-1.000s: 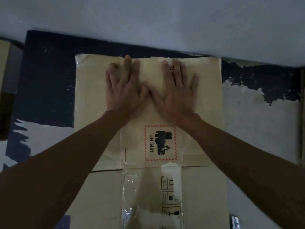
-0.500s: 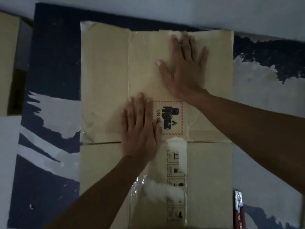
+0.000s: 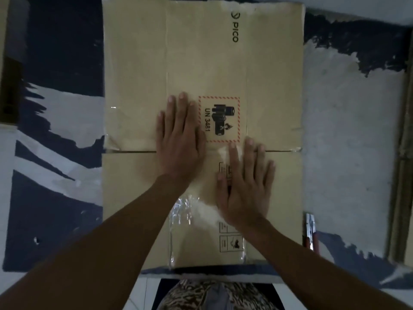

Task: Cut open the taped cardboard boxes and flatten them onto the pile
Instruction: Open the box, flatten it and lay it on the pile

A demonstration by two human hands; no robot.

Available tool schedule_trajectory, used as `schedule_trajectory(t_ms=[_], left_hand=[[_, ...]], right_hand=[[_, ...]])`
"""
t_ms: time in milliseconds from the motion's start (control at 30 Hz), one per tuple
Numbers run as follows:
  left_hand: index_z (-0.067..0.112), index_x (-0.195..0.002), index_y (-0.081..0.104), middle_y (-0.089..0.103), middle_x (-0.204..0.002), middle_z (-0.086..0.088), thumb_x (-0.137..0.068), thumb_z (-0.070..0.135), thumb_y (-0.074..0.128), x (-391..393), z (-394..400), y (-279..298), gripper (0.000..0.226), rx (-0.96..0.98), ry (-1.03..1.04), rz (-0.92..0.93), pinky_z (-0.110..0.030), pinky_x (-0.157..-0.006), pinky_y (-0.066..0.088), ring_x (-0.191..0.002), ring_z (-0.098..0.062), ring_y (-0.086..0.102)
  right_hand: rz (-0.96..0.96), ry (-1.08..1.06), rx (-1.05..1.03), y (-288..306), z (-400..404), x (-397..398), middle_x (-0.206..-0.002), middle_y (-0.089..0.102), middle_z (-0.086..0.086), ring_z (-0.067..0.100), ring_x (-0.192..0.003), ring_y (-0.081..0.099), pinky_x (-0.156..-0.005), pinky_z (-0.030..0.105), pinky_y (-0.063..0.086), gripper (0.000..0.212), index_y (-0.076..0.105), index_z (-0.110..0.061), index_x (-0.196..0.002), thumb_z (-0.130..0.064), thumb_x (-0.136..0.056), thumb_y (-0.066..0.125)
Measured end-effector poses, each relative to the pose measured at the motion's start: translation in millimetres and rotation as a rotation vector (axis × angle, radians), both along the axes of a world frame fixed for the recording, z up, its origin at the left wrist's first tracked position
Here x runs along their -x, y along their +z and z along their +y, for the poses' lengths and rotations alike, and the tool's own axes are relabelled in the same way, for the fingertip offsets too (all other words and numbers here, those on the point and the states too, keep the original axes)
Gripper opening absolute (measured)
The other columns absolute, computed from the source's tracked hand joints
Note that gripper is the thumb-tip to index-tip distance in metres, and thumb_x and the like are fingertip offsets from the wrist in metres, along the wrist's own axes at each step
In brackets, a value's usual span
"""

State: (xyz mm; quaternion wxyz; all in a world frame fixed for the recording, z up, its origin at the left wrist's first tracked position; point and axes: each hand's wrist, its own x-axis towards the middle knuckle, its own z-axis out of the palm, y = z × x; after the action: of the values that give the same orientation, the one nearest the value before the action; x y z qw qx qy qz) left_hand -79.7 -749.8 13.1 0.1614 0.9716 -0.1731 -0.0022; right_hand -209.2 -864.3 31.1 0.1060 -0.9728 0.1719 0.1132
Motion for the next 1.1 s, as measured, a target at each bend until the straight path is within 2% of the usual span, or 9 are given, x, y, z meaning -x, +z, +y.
schedule_trajectory(t_ms=[100, 200, 300, 400, 500, 633, 800, 900, 1100], left_hand=[[0.004, -0.151, 0.036, 0.029, -0.16, -0.014, -0.102, 0.028, 0.033, 38.3, 8.7, 3.7, 0.055, 0.042, -0.006, 0.024, -0.05, -0.121, 0.02, -0.15, -0.03, 0.024], [0.003, -0.156, 0.021, 0.015, -0.164, -0.015, -0.102, 0.033, 0.03, 104.7, 28.5, 11.2, 0.062, -0.073, -0.067, 0.121, -0.051, -0.123, 0.012, -0.153, -0.03, 0.012], [0.007, -0.157, 0.02, 0.013, -0.165, -0.013, -0.101, 0.038, 0.031, 148.9, 48.2, 12.3, 0.065, -0.172, -0.068, 0.145, -0.051, -0.122, 0.011, -0.153, -0.03, 0.011], [0.01, -0.157, 0.022, 0.014, -0.165, -0.012, -0.099, 0.04, 0.033, 153.6, 52.3, 10.5, 0.065, -0.183, -0.065, 0.141, -0.051, -0.123, 0.008, -0.153, -0.029, 0.01], [0.009, -0.156, 0.025, 0.017, -0.164, -0.011, -0.1, 0.038, 0.033, 154.0, 51.8, 9.4, 0.063, -0.151, -0.059, 0.118, -0.049, -0.123, 0.008, -0.152, -0.028, 0.013], [0.007, -0.153, 0.032, 0.024, -0.162, -0.012, -0.1, 0.034, 0.034, 155.3, 52.9, 6.8, 0.06, -0.117, -0.05, 0.083, -0.051, -0.122, 0.015, -0.15, -0.029, 0.022], [0.006, -0.148, 0.043, 0.034, -0.158, -0.012, -0.101, 0.03, 0.034, 166.3, 63.5, 12.4, 0.053, -0.05, 0.006, 0.058, -0.054, -0.118, 0.024, -0.148, -0.029, 0.03], [0.009, -0.151, 0.037, 0.028, -0.161, -0.013, -0.099, 0.038, 0.035, 176.9, 77.8, 15.9, 0.06, -0.137, 0.089, 0.087, -0.058, -0.119, 0.018, -0.149, -0.033, 0.024], [0.007, -0.153, 0.033, 0.023, -0.162, -0.017, -0.092, 0.045, 0.039, 179.1, 74.4, 9.9, 0.072, -0.188, 0.066, 0.092, -0.064, -0.116, 0.017, -0.15, -0.039, 0.017]], right_hand=[[-0.01, 0.009, 0.017, -0.5, -0.5, 0.5, -0.165, -0.008, 0.01, 0.031, -0.152, -0.008, -0.12, 0.059, 0.002, 0.069, 0.004, -0.024, -0.159, -0.052, -0.1, 0.027], [-0.037, 0.023, 0.016, -2.3, -2.1, 3.1, -0.165, -0.006, 0.011, 0.032, -0.152, -0.008, -0.12, 0.059, 0.002, 0.07, 0.006, -0.022, -0.159, -0.051, -0.099, 0.028], [-0.068, 0.007, 0.0, -3.7, -0.2, 4.6, -0.166, -0.003, 0.01, 0.031, -0.152, -0.007, -0.12, 0.058, 0.0, 0.07, 0.008, -0.023, -0.159, -0.048, -0.099, 0.034], [-0.144, 0.008, -0.024, -5.6, -1.3, 5.3, -0.165, 0.007, 0.012, 0.032, -0.152, 0.0, -0.121, 0.057, 0.003, 0.065, 0.02, -0.019, -0.157, -0.044, -0.1, 0.037], [-0.256, -0.039, -0.064, -6.0, 3.3, 19.1, -0.162, 0.021, 0.014, 0.031, -0.152, 0.011, -0.12, 0.057, 0.014, 0.056, 0.034, -0.014, -0.153, -0.034, -0.101, 0.038], [-0.127, -0.001, -0.043, 0.3, 35.0, 73.9, -0.164, 0.009, 0.016, 0.031, -0.152, 0.005, -0.12, 0.056, 0.012, 0.064, 0.024, -0.016, -0.156, -0.04, -0.099, 0.036], [-0.133, 0.02, -0.043, -2.6, 36.5, 85.7, -0.163, 0.013, 0.018, 0.034, -0.152, 0.009, -0.119, 0.058, 0.011, 0.067, 0.03, -0.015, -0.154, -0.043, -0.095, 0.041], [-0.16, 0.034, -0.054, -1.8, 37.8, 86.0, -0.162, 0.015, 0.019, 0.035, -0.151, 0.009, -0.119, 0.059, 0.012, 0.067, 0.032, -0.014, -0.153, -0.043, -0.094, 0.041], [-0.152, 0.036, -0.045, -5.6, 37.9, 83.8, -0.163, 0.013, 0.02, 0.036, -0.151, 0.008, -0.119, 0.059, 0.01, 0.069, 0.031, -0.013, -0.154, -0.044, -0.093, 0.041]])
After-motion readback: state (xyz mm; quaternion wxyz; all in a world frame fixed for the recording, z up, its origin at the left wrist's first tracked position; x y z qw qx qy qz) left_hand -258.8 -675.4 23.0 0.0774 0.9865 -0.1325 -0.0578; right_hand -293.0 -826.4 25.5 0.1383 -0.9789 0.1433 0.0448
